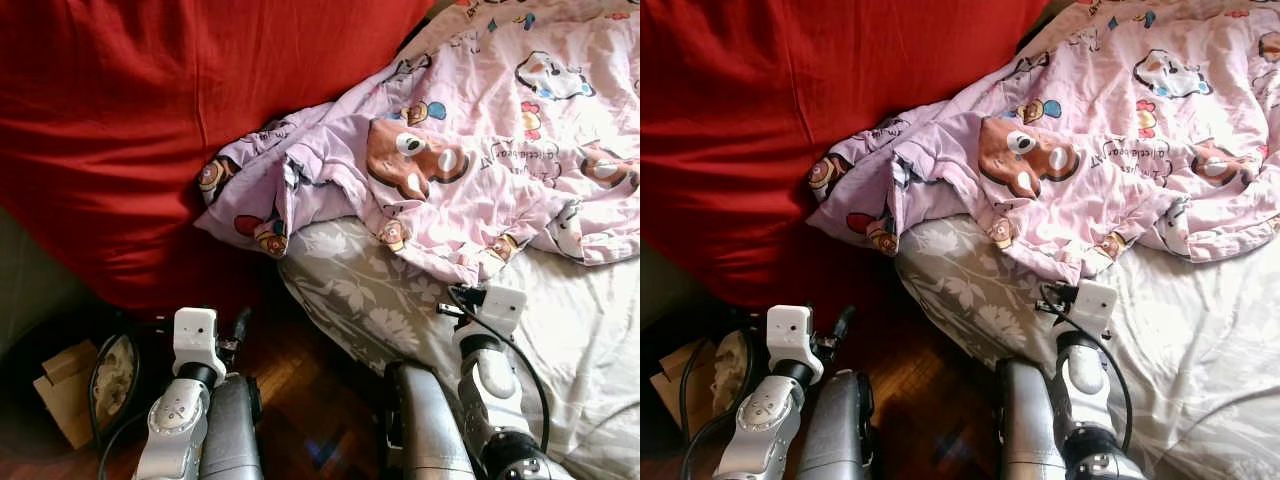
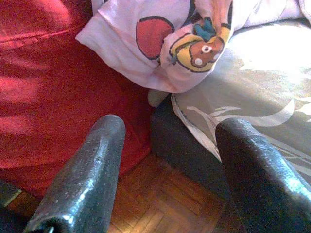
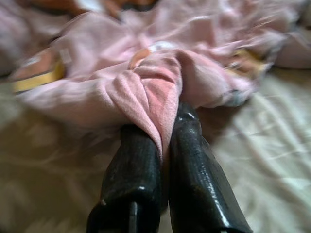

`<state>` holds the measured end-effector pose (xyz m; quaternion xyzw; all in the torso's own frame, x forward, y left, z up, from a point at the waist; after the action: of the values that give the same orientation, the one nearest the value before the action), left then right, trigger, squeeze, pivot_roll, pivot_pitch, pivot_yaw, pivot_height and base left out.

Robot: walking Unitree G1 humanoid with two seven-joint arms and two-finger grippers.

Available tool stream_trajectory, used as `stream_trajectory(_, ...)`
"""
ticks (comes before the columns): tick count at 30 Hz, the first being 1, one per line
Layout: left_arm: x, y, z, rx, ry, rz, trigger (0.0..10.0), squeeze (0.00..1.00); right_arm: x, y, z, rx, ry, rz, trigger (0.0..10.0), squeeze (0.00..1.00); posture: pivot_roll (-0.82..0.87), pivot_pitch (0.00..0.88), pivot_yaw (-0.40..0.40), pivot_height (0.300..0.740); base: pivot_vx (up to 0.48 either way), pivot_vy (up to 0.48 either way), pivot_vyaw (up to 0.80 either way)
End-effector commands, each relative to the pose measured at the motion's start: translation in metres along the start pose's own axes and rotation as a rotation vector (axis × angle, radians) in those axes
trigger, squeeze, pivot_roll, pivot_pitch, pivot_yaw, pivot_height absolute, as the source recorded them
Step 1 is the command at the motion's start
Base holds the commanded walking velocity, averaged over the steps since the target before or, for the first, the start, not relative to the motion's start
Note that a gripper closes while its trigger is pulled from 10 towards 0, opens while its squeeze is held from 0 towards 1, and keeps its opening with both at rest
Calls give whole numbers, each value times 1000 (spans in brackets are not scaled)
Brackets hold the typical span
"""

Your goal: Clean up the room

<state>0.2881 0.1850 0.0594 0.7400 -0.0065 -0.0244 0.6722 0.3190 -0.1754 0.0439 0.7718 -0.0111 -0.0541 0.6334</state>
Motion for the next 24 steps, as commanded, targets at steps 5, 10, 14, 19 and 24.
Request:
stream_trajectory(5,-5,-10,-3,7,14,-35,10000,0,-13,-18,-2,-15,62,-73,10000,0,96,225,-6,576,0,0,0)
stream_trajectory(10,-4,-10,-4,5,16,-29,10000,0,-11,-19,-2,-15,40,-98,10000,0,86,226,-2,581,0,0,0)
stream_trajectory(14,-3,-11,-4,6,16,-31,10000,0,-10,-18,-10,-29,91,-96,10000,0,88,223,2,611,0,0,0)
stream_trajectory(19,-2,-12,-5,5,19,-37,10000,0,-9,-19,-15,-32,122,-106,10000,0,89,223,2,646,0,0,0)
stream_trajectory(24,-7,-28,-13,4,48,-101,10000,0,-12,-23,-15,-29,119,-111,10000,0,94,206,-2,686,0,0,0)
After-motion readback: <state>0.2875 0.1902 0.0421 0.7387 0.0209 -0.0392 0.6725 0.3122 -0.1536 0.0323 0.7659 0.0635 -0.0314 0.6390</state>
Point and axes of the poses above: a point about 5 cm out from each wrist's last joint towards the gripper, its own x axis pointing out of the wrist towards the gripper, its own y axis along the axis of the wrist's last joint, z = x × y, the point moved 1 cm from there along x, pointing out of the wrist towards the gripper, and after that the axes turned 3 degrees about x, right-handed, at the moved point
